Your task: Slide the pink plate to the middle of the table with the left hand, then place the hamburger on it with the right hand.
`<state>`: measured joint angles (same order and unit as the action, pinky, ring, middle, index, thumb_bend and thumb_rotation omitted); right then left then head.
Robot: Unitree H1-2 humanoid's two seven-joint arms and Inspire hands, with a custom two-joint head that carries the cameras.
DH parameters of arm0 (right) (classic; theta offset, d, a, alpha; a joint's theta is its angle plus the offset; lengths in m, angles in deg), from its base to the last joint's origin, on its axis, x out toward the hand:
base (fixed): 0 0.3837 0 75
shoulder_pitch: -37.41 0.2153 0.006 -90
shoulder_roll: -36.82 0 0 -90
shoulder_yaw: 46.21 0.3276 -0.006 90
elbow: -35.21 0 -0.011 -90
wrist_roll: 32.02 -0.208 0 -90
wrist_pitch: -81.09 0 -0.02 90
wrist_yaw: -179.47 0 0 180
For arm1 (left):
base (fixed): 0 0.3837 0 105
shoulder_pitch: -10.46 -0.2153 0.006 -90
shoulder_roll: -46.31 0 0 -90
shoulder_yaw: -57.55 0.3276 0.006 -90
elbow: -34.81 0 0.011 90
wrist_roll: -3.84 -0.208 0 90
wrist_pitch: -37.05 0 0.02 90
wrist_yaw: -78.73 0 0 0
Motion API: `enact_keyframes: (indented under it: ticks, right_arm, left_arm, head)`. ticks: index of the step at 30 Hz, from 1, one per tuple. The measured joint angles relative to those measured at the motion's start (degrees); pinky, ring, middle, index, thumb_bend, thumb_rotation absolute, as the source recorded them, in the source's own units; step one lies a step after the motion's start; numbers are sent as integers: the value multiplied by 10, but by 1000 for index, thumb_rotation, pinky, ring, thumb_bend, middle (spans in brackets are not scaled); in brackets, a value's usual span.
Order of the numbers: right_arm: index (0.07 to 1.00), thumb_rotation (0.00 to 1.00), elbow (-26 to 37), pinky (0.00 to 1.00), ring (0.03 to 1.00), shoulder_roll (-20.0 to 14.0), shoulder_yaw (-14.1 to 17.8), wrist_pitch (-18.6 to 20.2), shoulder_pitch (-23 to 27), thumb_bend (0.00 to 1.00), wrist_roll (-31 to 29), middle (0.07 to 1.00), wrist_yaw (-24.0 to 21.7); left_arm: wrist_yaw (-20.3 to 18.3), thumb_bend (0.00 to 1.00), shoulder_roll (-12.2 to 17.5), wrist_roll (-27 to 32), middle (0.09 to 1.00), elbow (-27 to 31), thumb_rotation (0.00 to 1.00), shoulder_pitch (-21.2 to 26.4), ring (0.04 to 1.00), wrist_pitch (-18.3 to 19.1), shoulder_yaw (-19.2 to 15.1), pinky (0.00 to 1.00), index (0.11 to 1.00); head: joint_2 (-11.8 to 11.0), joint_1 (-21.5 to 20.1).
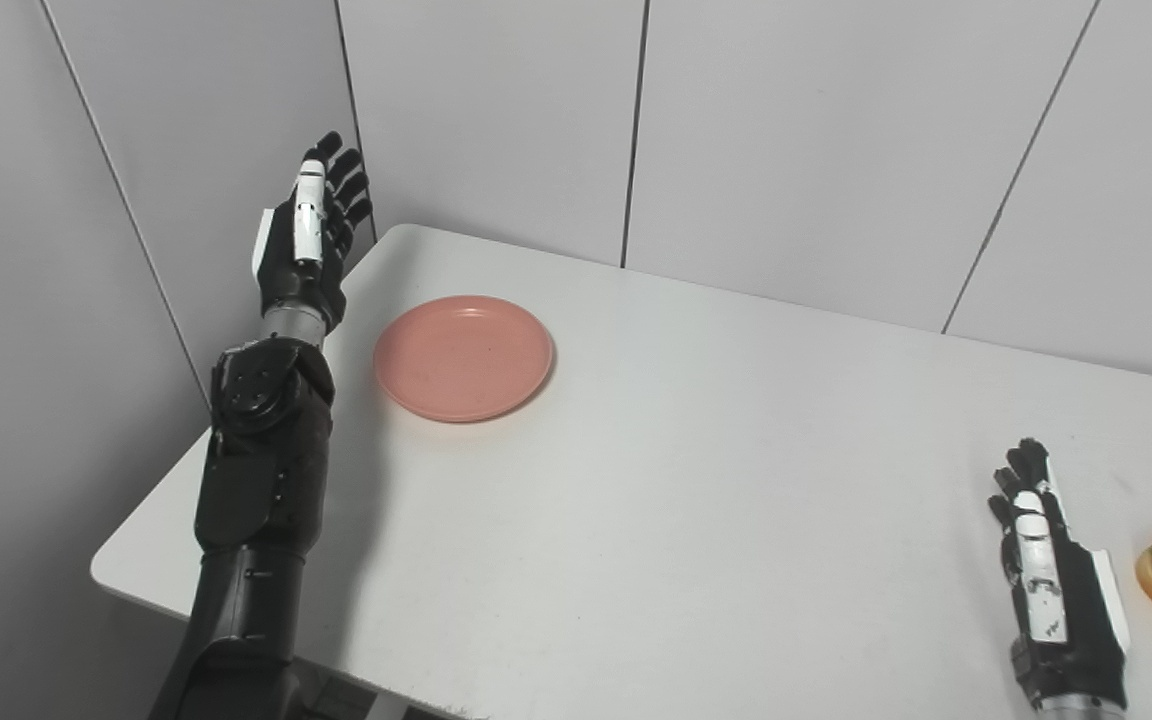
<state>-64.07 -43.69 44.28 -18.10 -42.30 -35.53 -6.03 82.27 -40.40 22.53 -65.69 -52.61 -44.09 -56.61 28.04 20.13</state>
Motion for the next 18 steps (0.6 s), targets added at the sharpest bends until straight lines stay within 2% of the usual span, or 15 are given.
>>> enact_keyframes:
  ticks: [6,18]
  right_arm:
    - [1000,1000,0,1000,1000,0,0,0,0,76,-1,1000,0]
    - [1000,1000,1,1000,999,0,1,0,-1,81,0,1000,0]
  left_arm:
    - [-6,354,0,30,944,-29,1000,0,951,5,-11,960,932]
    - [-24,333,0,73,947,-120,1000,0,958,3,-31,996,931]
  head:
    - [1,0]
    - [5,0]
